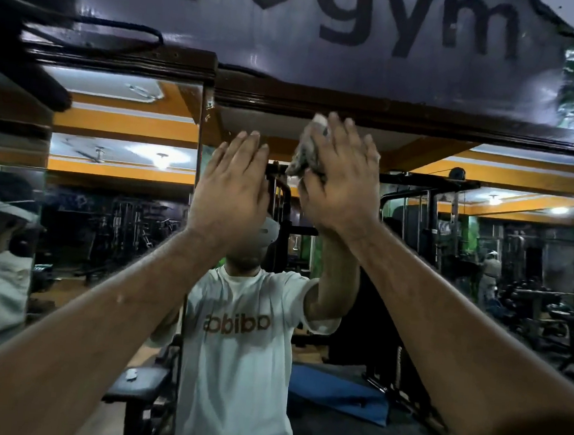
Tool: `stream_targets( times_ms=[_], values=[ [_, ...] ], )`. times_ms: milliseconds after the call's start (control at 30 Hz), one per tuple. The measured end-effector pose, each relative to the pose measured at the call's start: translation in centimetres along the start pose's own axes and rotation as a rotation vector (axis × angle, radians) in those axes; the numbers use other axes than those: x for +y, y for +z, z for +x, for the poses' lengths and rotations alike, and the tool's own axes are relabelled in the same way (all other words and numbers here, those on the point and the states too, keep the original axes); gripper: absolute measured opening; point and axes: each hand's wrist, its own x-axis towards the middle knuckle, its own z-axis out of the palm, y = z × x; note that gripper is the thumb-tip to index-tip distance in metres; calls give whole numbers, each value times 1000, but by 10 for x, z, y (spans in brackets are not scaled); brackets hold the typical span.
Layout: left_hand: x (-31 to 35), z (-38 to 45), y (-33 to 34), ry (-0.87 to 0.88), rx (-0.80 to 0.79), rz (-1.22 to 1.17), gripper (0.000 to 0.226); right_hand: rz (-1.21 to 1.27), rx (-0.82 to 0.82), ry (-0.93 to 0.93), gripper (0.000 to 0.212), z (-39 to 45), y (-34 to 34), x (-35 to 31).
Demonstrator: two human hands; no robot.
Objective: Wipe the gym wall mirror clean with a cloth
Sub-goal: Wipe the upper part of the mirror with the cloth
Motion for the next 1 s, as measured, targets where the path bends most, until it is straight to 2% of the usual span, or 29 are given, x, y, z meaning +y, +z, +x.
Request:
stream_targets(
  times_ms=[67,100,233,267,400,433,567,600,733,767,867,1000],
  values=[
    [-8,-4,-3,0,4,-7,57,-1,35,171,69,3,2,-17],
    [-12,-5,-4,3,-4,-6,57,14,21,190,67,3,4,-29],
    [-25,-11,-5,42,-16,-12,61,52,-94,-152,68,-8,8,-43],
    [-26,-13,-5,41,-10,-20,61,46,-102,-159,70,-7,6,-34],
    [-33,-19,-3,65,-6,-27,63,16,25,180,69,7,8,-42],
    [-34,-20,-2,68,-7,-40,64,32,16,166,69,8,8,-49],
    [-38,-23,3,91,-5,-34,65,74,-100,-153,69,-16,1,-38],
    [-38,-24,4,87,-7,-29,65,47,-89,-161,69,-18,0,-29],
    [-39,-25,3,102,-20,-23,65,-4,49,131,67,-12,8,-28],
    [-39,-26,4,93,-19,-13,65,11,62,143,67,-12,11,-37],
    [-36,-28,6,89,-18,-3,64,53,-34,-60,67,-29,15,-47],
    [-36,-26,0,76,-60,-69,63,3,-132,-298,67,-45,2,-26]
  ],
)
